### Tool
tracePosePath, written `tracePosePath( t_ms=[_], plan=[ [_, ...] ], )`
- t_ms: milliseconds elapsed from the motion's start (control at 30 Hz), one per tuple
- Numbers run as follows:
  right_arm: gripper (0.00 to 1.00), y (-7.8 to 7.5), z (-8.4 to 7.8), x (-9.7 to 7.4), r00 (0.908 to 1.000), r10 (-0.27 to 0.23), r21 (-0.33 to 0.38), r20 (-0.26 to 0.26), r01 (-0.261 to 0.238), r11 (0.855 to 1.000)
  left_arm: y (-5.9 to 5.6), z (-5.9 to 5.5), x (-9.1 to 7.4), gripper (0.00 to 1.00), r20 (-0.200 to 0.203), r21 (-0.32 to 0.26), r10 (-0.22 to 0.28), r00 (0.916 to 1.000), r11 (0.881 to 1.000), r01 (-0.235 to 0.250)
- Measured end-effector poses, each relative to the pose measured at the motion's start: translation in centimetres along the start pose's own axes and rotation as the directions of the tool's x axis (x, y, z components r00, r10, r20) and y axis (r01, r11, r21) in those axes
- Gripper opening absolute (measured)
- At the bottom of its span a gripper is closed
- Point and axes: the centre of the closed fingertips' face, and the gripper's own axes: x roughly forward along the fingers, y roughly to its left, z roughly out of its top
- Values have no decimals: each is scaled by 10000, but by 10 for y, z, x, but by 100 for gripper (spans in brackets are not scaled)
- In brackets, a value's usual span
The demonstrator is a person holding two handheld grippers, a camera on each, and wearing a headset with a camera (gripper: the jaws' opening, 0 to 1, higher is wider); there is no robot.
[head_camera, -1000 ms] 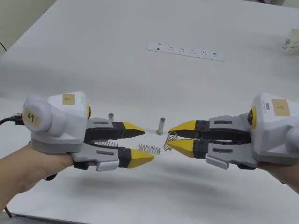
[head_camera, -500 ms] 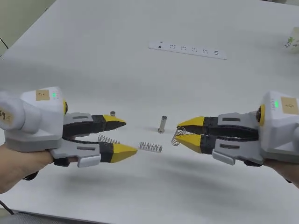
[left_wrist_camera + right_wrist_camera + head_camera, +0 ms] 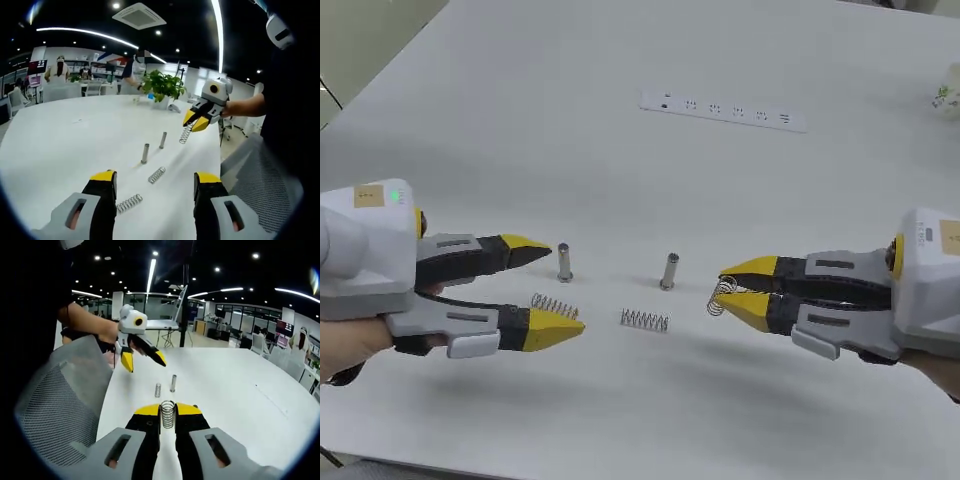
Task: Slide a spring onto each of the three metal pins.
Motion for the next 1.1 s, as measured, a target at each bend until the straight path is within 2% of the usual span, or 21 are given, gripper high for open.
tracePosePath(
  t_ms=[167,433,633,767,1100],
  plan=[
    [7,-2,-6,-4,9999,-89,43,-138,89,10000,7,-3,-11,63,-47,-32,224,9997,9997,-224],
    [7,-10,-13,-8,9987,-444,162,-232,448,9989,10,-8,-15,75,-159,-126,279,9995,9995,-281],
    [7,-22,-16,-17,9952,-944,262,-268,951,9951,14,-13,-19,88,-295,-263,417,9987,9988,-424],
    [7,-36,-19,-24,9891,-1444,399,-293,1455,9886,17,-15,-20,97,-329,-325,654,9973,9973,-665],
    [7,-61,-22,-35,9756,-2169,412,-338,2182,9750,18,-15,-21,98,-290,-309,711,9970,9969,-720]
  ],
)
